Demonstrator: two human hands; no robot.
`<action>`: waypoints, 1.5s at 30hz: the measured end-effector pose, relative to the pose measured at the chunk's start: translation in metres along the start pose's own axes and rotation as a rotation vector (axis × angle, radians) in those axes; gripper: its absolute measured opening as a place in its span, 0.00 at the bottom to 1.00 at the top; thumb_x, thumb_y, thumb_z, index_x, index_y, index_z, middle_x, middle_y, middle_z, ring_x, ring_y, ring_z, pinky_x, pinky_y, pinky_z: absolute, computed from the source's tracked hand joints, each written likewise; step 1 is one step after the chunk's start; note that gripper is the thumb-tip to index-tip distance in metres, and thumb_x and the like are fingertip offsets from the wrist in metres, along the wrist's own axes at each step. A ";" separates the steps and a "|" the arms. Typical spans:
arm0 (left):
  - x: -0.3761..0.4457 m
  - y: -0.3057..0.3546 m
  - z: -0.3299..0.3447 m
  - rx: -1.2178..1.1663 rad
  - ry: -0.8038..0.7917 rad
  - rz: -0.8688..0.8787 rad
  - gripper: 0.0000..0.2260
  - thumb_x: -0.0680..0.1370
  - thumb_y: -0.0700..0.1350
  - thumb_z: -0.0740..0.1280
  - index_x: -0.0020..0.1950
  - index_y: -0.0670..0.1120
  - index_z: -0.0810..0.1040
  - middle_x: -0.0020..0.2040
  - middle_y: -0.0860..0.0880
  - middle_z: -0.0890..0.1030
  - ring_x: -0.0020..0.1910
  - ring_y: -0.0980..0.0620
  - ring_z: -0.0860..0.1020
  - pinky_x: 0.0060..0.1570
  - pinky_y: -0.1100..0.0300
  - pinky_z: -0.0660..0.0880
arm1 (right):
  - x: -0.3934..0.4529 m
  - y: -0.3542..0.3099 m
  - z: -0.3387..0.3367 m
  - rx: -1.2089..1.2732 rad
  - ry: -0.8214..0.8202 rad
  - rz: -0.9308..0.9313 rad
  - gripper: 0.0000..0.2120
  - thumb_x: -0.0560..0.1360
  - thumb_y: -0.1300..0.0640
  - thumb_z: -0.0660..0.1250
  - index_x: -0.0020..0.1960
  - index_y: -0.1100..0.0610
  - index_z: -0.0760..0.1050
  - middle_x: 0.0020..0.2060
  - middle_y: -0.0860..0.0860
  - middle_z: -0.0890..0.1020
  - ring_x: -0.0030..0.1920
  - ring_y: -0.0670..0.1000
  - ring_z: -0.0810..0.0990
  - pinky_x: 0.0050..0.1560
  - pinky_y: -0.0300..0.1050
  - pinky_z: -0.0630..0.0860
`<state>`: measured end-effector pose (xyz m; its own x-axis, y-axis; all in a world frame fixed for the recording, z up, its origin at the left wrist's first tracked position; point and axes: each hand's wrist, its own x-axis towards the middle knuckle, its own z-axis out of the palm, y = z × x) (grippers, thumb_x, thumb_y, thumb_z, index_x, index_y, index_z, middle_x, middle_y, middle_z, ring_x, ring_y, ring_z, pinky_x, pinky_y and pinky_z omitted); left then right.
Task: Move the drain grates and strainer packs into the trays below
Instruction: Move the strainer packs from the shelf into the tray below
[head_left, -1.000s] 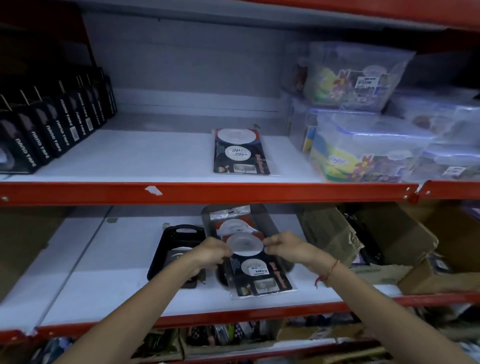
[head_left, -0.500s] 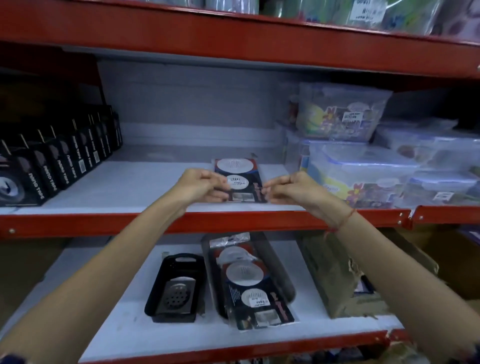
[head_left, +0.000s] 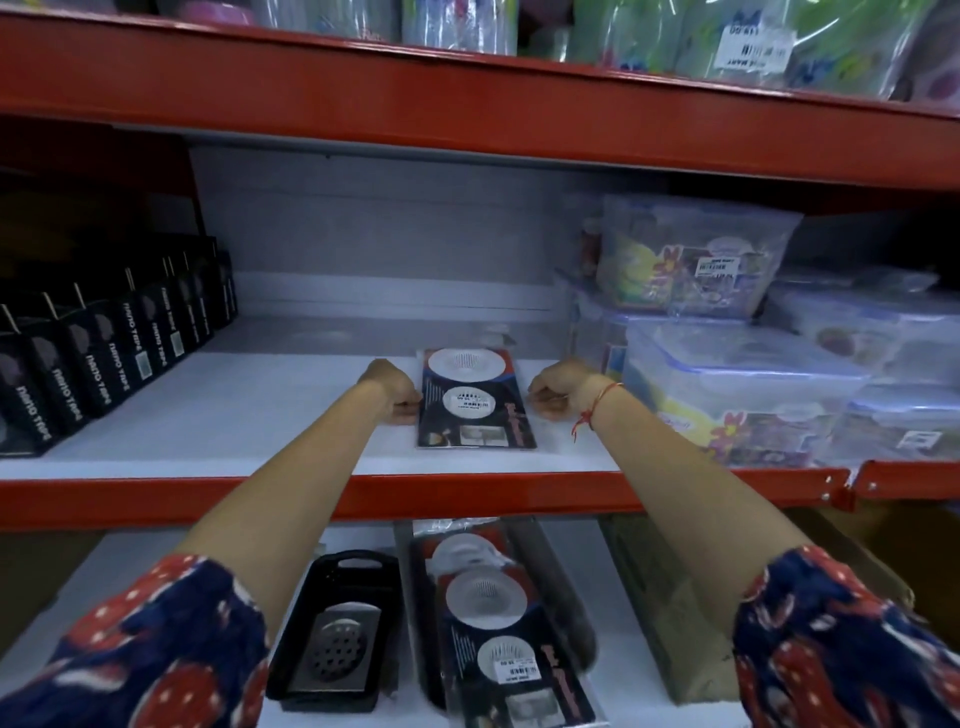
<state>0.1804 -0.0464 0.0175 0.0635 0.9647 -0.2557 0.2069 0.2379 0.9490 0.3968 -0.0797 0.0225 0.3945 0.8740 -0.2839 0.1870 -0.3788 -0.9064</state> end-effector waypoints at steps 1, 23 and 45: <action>-0.001 -0.001 -0.002 -0.031 -0.024 -0.019 0.07 0.75 0.25 0.62 0.41 0.35 0.70 0.38 0.38 0.77 0.39 0.43 0.79 0.53 0.47 0.78 | -0.001 0.000 -0.002 0.012 -0.009 0.003 0.10 0.76 0.68 0.63 0.36 0.62 0.71 0.27 0.57 0.80 0.26 0.52 0.80 0.27 0.42 0.77; -0.191 -0.071 -0.037 -0.072 -0.410 0.118 0.15 0.71 0.30 0.70 0.57 0.37 0.77 0.44 0.43 0.85 0.38 0.51 0.85 0.39 0.57 0.84 | -0.204 0.100 -0.083 0.267 -0.300 -0.109 0.16 0.70 0.78 0.64 0.54 0.64 0.78 0.42 0.56 0.84 0.39 0.50 0.86 0.39 0.43 0.84; -0.208 -0.175 -0.022 -0.025 -0.456 -0.113 0.12 0.72 0.30 0.70 0.54 0.38 0.78 0.39 0.45 0.85 0.38 0.50 0.85 0.39 0.55 0.84 | -0.217 0.206 -0.060 0.201 -0.378 0.172 0.17 0.70 0.78 0.65 0.55 0.65 0.77 0.43 0.57 0.84 0.45 0.54 0.85 0.46 0.48 0.83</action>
<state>0.1093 -0.2859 -0.0916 0.4653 0.7859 -0.4073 0.2136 0.3469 0.9133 0.4037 -0.3653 -0.0844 0.0419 0.8672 -0.4962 -0.0453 -0.4945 -0.8680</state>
